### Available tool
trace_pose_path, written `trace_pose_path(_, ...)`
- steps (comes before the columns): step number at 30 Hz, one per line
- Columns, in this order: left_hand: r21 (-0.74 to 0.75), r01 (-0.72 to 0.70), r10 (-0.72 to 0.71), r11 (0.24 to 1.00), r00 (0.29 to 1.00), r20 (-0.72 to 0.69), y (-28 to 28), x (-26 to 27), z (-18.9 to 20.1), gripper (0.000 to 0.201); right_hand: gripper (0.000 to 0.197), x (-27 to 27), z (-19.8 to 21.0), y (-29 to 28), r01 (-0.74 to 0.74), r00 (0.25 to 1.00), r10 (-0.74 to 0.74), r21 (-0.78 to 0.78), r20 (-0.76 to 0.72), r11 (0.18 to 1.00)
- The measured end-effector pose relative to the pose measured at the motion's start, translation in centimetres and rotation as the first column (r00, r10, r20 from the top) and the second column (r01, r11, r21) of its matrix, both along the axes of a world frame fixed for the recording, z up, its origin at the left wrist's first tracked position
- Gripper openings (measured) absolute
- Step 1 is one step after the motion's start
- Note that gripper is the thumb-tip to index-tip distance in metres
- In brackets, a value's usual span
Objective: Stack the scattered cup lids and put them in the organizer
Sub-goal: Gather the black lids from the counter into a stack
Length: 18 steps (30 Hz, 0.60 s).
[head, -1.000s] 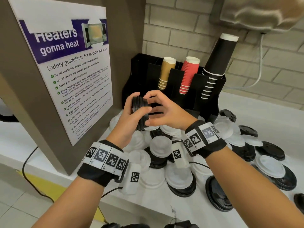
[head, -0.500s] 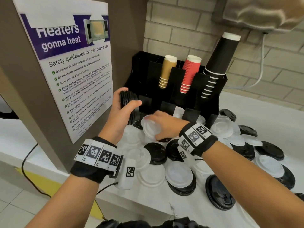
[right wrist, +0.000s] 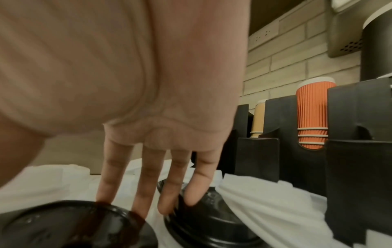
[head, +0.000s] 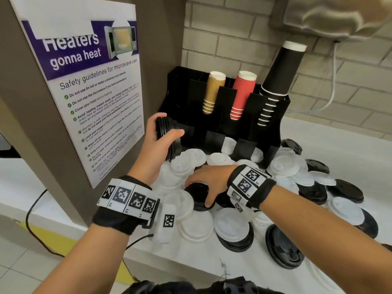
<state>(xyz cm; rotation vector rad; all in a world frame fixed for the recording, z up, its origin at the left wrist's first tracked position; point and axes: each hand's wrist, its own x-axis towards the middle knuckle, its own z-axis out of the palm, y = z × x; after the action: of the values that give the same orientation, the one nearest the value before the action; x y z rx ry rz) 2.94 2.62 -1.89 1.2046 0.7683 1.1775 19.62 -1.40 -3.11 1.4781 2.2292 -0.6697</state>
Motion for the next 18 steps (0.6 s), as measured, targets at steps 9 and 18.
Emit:
trace_pose_path(9, -0.050, 0.019, -0.016, 0.999, 0.998, 0.061, -0.3, 0.3, 0.0, 0.045, 0.073, 2.7, 2.4, 0.7, 0.212, 0.977, -0.188, 0.398, -0.100, 0.893)
trace_pose_path(18, -0.127, 0.180, -0.163, 0.976, 0.978, 0.131, -1.5, 1.8, -0.1, 0.027, 0.057, 2.6, 4.9, -0.7, 0.522, 0.438, -0.183, 0.083, -0.880, 0.849)
